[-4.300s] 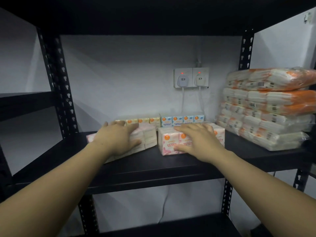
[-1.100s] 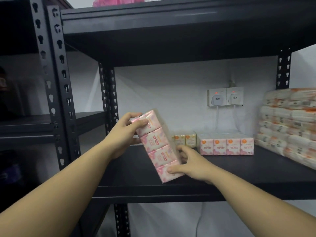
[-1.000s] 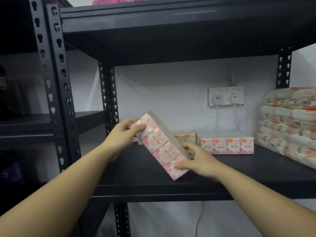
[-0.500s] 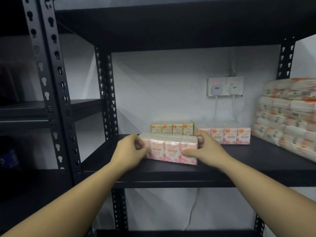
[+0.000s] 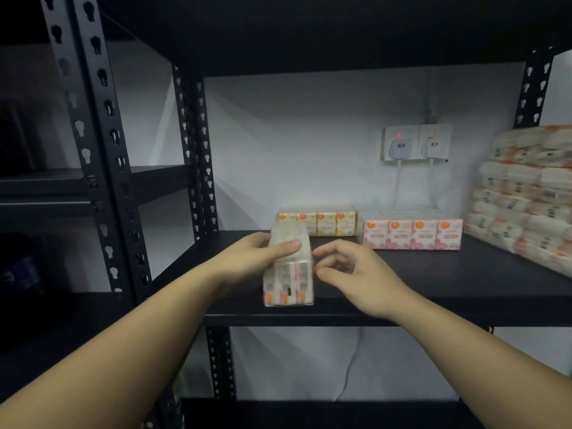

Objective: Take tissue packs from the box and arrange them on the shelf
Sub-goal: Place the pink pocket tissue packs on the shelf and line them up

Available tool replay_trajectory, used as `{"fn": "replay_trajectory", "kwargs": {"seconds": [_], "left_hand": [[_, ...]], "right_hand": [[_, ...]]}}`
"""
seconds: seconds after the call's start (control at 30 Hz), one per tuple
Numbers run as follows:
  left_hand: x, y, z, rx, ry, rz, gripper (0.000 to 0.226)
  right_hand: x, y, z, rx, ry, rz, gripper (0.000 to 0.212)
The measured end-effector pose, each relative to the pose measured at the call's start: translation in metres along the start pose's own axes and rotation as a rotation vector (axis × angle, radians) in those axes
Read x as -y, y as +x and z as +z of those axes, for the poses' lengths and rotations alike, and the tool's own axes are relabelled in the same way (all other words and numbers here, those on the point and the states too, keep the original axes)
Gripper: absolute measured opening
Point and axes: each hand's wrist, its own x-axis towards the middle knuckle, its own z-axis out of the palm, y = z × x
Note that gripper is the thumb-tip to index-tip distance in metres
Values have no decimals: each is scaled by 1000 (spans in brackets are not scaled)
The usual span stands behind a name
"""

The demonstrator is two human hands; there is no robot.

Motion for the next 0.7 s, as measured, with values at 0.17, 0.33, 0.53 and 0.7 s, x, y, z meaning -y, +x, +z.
{"fn": "replay_trajectory", "kwargs": {"seconds": [0.17, 0.33, 0.53, 0.7], "left_hand": [[-6, -4, -11, -68, 233, -31, 64], [-9, -8, -22, -69, 359, -47, 55], [-7, -16, -46, 39, 459, 2, 49], [13, -4, -70, -178, 578, 98, 53]], "right_hand": [[-2, 19, 8, -17, -63, -16, 22], [-12, 49, 9, -79, -126, -34, 48], [-8, 64, -2, 27, -378, -93, 76], [-21, 56, -12, -40, -515, -102, 44]]}}
